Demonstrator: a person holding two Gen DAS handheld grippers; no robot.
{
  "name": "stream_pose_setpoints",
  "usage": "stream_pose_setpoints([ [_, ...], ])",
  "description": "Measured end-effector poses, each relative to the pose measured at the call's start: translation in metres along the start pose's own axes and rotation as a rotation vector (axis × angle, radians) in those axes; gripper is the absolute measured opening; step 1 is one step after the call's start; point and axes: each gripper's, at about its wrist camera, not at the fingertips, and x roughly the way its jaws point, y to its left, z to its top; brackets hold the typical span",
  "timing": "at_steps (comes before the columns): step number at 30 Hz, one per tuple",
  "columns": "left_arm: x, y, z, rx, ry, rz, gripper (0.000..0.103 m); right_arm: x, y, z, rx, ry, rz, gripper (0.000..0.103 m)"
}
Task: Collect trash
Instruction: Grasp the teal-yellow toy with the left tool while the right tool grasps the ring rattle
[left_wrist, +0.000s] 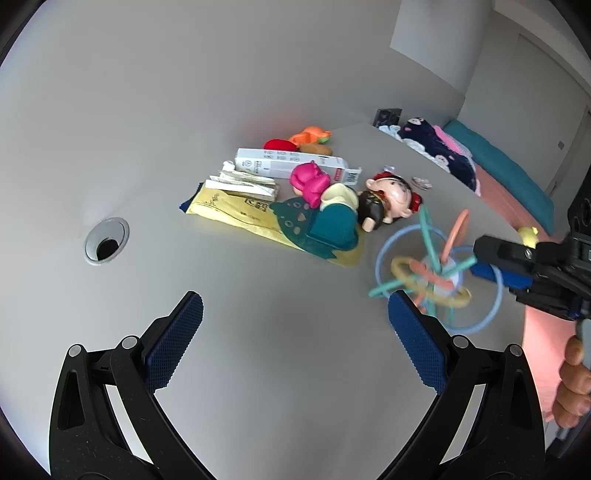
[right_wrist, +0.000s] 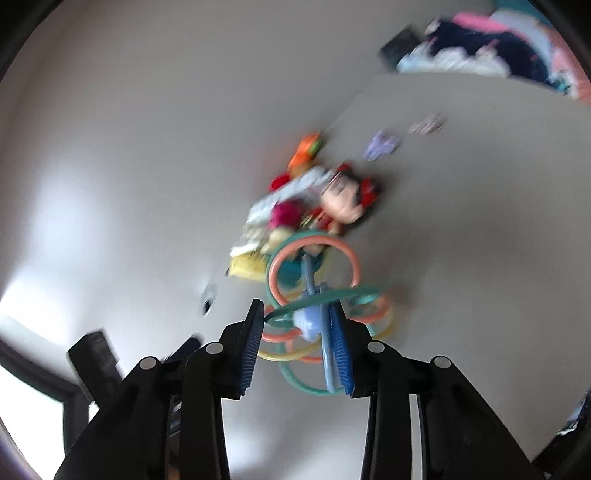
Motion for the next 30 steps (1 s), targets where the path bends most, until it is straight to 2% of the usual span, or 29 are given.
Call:
stream_pose_setpoints([
  [3, 0.006, 0.007, 0.002, -0.018, 0.010, 0.007, 0.097, 0.009, 0.013, 0.005, -0.044, -0.018, -0.015, 0.037],
  [5, 0.009, 0.012, 0.004, -0.026, 0.014, 0.011, 0.097, 0.013, 0.021, 0.007, -0.061, -0.029, 0.020, 0.012],
  [7, 0.012, 0.016, 0.006, -0.038, 0.020, 0.012, 0.097, 0.014, 0.031, 0.007, -0.094, -0.052, 0.006, 0.008],
  [10, 0.018, 0.020, 0.013, -0.048, 0.021, 0.005, 0.097, 0.002, 0.056, 0.012, -0.215, -0.139, -0.118, 0.007],
  [13, 0.027, 0.016, 0.024, -0.043, 0.016, -0.025, 0.097, -0.018, 0.055, 0.022, -0.199, -0.157, -0.098, 0.007],
  [16, 0.040, 0.005, 0.034, -0.018, 0.006, -0.051, 0.097, -0.037, 0.051, 0.029, -0.216, -0.196, -0.174, 0.007],
  [19, 0.053, -0.012, 0.043, 0.057, -0.038, -0.002, 0.095, -0.049, 0.036, 0.035, -0.192, -0.214, -0.201, 0.007],
  [21, 0.068, -0.022, 0.048, 0.096, -0.028, -0.006, 0.082, -0.056, 0.024, 0.039, -0.169, -0.217, -0.202, 0.007],
  [27, 0.102, -0.033, 0.055, 0.115, 0.004, 0.003, 0.082, -0.059, 0.005, 0.043, -0.155, -0.228, -0.214, 0.007],
  [28, 0.106, -0.033, 0.056, 0.116, 0.006, 0.005, 0.078, -0.059, 0.002, 0.043, -0.152, -0.227, -0.215, 0.007],
  [29, 0.109, -0.034, 0.056, 0.118, 0.009, 0.003, 0.064, -0.058, 0.001, 0.044, -0.151, -0.226, -0.217, 0.007],
  [30, 0.115, -0.035, 0.056, 0.123, 0.018, -0.011, 0.057, -0.058, 0.000, 0.044, -0.148, -0.226, -0.220, 0.007],
])
